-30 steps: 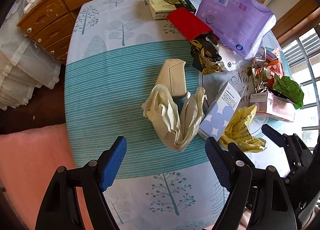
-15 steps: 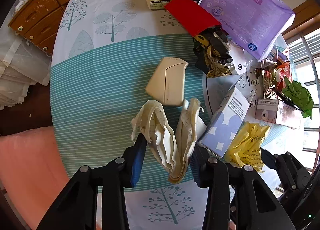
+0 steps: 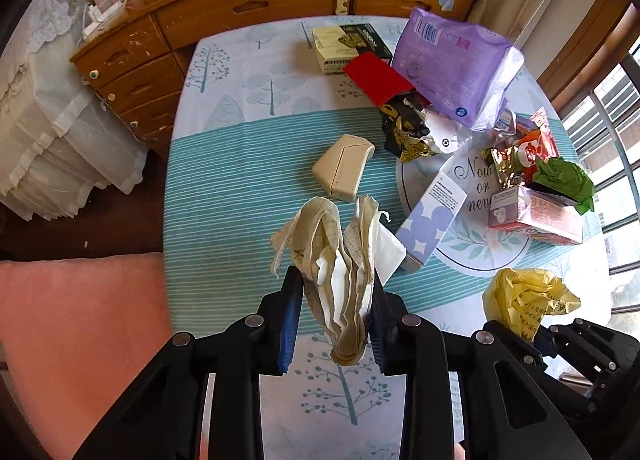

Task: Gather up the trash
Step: 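Carry the tissue and yellow wrapper in both grippers over the trash bin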

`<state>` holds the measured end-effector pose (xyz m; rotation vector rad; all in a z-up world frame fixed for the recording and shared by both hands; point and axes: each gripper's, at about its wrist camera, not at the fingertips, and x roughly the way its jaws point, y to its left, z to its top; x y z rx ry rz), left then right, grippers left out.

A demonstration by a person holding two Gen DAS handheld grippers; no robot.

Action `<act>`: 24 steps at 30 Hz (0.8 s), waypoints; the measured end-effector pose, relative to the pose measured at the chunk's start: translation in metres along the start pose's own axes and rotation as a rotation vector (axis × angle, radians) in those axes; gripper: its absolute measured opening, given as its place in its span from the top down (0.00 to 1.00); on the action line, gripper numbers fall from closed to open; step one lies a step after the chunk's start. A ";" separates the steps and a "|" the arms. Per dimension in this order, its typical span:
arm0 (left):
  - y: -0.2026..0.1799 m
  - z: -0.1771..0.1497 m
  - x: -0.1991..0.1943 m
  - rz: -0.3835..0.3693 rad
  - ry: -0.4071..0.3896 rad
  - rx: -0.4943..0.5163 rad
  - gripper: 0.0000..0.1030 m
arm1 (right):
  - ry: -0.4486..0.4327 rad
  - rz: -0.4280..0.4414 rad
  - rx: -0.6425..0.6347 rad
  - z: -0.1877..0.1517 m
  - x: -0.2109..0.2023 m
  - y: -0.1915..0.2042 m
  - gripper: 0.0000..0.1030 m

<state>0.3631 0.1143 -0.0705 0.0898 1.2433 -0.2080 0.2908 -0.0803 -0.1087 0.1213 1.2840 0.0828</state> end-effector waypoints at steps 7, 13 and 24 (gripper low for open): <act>-0.034 -0.069 -0.071 0.019 -0.124 -0.022 0.71 | -0.120 0.087 -0.086 -0.051 -0.087 -0.001 0.91; -0.087 -0.146 -0.119 0.014 -0.203 -0.101 0.71 | -0.204 0.120 -0.237 -0.115 -0.158 -0.019 0.91; -0.181 -0.286 -0.130 0.004 -0.118 -0.136 0.71 | -0.143 0.203 -0.264 -0.243 -0.207 -0.090 0.91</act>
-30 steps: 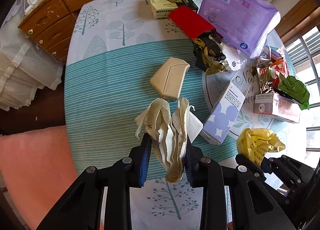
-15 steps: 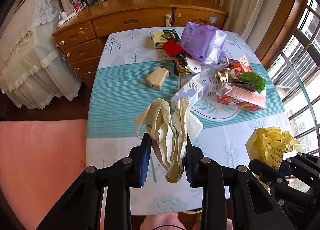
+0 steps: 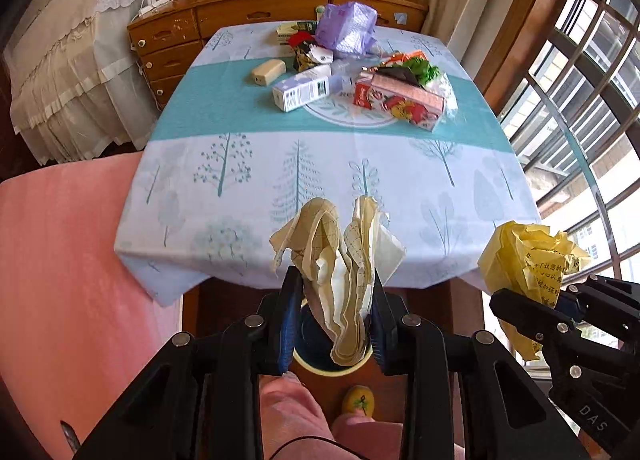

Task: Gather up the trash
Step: 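Carry the tissue and yellow wrapper in both grippers over the trash bin, then open both grippers to drop the tissue and wrapper into the bin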

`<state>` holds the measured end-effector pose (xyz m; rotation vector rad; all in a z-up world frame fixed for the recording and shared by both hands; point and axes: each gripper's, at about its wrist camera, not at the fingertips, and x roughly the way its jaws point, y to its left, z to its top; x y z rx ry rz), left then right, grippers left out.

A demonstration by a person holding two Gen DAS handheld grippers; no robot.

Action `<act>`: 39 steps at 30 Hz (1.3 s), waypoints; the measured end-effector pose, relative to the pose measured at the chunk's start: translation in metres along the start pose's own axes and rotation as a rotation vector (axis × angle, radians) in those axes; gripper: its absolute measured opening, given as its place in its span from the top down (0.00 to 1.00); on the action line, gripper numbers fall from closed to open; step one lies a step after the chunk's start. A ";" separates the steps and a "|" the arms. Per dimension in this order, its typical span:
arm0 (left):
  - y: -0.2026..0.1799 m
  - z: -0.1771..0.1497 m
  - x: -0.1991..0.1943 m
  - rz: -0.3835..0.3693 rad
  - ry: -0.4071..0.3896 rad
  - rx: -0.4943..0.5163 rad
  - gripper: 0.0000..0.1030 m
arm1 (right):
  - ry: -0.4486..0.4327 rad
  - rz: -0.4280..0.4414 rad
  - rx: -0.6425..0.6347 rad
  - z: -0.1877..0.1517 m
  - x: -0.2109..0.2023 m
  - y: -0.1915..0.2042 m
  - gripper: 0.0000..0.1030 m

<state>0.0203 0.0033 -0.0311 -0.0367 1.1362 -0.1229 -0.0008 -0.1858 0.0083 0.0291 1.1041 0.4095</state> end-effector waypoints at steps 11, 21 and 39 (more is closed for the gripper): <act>0.010 -0.117 0.087 -0.021 0.206 -0.037 0.71 | 0.188 0.059 0.142 -0.129 0.090 -0.007 0.91; 0.034 -0.181 0.219 -0.024 0.295 -0.060 0.70 | 0.312 0.006 0.373 -0.227 0.243 -0.053 0.91; 0.055 -0.203 0.373 -0.116 0.314 -0.029 0.32 | 0.317 0.010 0.509 -0.267 0.404 -0.100 0.50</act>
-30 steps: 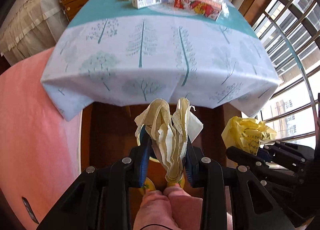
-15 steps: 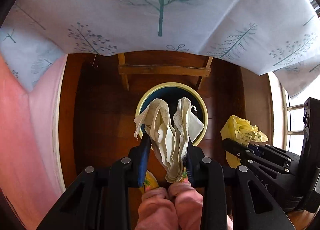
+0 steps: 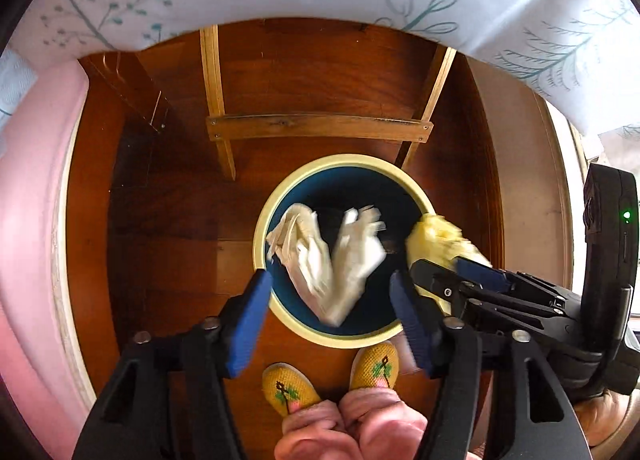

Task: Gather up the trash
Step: 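Open both grippers to drop the tissue and wrapper into the bin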

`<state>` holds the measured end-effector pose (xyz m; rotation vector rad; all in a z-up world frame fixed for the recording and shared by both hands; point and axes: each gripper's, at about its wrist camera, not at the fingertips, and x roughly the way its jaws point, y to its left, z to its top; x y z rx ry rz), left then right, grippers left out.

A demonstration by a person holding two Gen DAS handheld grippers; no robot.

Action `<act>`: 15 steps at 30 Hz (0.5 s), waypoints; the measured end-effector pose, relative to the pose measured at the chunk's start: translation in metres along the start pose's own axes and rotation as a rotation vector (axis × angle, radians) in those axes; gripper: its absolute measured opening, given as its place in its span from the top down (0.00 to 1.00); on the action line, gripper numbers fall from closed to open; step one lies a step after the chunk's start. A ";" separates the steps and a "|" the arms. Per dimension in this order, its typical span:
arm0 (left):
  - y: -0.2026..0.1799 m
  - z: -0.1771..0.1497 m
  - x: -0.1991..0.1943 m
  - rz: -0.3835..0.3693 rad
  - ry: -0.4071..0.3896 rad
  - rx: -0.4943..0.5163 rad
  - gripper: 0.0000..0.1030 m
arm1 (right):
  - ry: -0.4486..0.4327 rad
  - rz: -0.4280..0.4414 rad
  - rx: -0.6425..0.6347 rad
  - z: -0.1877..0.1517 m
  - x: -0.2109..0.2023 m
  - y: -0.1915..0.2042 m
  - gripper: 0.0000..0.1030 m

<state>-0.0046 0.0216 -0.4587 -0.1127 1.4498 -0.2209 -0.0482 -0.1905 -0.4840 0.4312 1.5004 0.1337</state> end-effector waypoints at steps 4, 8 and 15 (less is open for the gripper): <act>0.007 0.004 0.006 -0.005 -0.005 0.001 0.30 | -0.016 0.018 0.024 0.001 0.005 -0.006 0.44; 0.008 0.007 -0.002 -0.013 -0.005 -0.010 0.30 | -0.029 0.003 0.031 -0.002 -0.002 -0.005 0.44; -0.002 0.009 -0.067 -0.011 -0.067 -0.017 0.30 | -0.057 -0.010 0.060 -0.009 -0.043 0.000 0.44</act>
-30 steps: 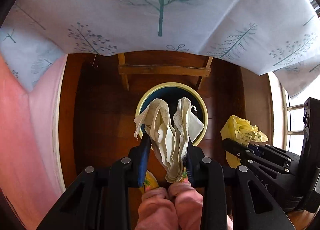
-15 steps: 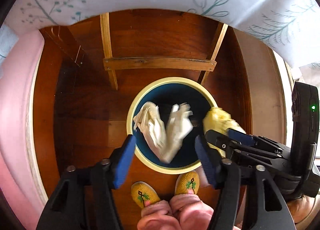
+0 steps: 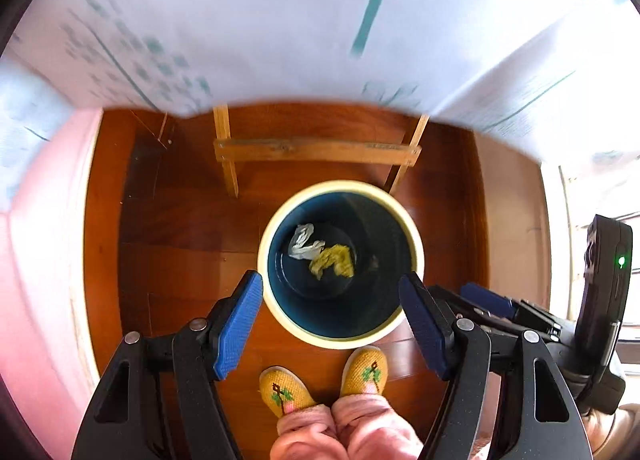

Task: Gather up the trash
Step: 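Open both grippers to drop the tissue and wrapper into the bin, then move both tools back toward the trash on the table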

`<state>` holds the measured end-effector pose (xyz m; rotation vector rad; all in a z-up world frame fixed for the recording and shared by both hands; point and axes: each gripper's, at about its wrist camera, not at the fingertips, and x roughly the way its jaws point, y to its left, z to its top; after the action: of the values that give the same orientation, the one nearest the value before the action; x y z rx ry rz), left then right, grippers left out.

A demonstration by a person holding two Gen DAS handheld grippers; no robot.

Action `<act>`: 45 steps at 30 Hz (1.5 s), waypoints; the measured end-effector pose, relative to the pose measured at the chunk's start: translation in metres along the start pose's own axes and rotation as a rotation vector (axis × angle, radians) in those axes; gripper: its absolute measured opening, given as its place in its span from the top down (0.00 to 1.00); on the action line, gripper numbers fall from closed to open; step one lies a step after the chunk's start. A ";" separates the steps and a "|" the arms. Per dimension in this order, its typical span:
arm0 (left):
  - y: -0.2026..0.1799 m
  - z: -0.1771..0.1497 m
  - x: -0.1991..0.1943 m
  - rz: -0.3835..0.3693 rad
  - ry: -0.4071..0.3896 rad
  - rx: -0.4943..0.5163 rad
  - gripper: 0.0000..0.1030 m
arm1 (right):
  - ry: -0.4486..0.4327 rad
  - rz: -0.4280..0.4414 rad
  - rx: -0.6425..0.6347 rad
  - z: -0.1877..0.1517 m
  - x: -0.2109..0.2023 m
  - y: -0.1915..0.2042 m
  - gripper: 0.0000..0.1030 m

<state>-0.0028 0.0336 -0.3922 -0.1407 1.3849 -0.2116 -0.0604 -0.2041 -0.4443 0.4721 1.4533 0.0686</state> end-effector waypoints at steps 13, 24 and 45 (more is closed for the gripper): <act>-0.033 0.021 -0.171 0.041 -0.105 0.090 0.30 | -0.077 0.015 0.040 -0.007 -0.162 0.048 0.44; -0.047 0.030 -0.314 0.059 -0.201 0.128 0.30 | -0.231 0.038 -0.063 -0.011 -0.306 0.119 0.44; -0.077 0.065 -0.486 0.066 -0.434 0.271 0.30 | -0.598 -0.015 -0.221 0.012 -0.509 0.235 0.44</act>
<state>-0.0264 0.0690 0.1019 0.0822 0.9172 -0.2922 -0.0607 -0.1601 0.1149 0.2667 0.8494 0.0674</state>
